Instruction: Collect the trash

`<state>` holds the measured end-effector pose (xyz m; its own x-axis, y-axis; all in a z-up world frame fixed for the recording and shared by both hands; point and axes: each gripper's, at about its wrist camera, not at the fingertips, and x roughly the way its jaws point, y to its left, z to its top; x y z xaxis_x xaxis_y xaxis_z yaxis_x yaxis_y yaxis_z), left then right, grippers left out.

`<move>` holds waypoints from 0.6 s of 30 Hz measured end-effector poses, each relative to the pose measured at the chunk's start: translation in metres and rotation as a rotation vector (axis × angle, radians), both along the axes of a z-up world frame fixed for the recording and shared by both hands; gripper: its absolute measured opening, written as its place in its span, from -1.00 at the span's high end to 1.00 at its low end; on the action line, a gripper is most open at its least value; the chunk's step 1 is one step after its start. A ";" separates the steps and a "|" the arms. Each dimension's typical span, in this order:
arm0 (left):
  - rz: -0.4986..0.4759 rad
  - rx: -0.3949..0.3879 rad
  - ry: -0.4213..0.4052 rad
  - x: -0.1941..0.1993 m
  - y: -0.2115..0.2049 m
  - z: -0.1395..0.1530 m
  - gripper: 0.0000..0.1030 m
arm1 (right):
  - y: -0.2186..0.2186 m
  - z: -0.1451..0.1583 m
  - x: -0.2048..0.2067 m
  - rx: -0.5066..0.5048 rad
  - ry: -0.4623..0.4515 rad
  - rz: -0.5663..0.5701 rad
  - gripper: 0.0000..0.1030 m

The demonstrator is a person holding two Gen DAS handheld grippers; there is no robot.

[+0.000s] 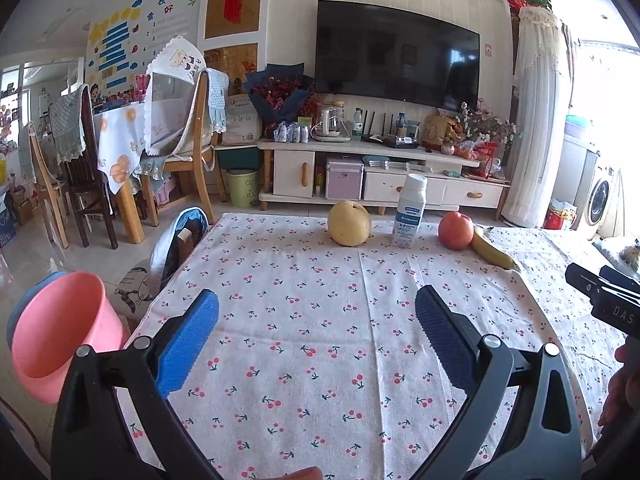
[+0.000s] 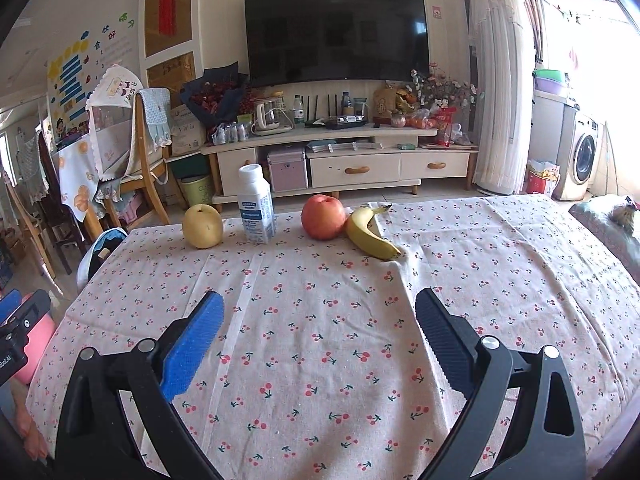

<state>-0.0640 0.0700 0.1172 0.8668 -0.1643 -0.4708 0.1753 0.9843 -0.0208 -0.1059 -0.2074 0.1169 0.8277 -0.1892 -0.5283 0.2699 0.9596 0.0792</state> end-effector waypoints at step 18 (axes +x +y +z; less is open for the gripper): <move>-0.006 -0.001 0.059 0.014 -0.015 -0.016 -0.92 | 0.001 -0.030 0.018 -0.006 0.114 0.011 -0.86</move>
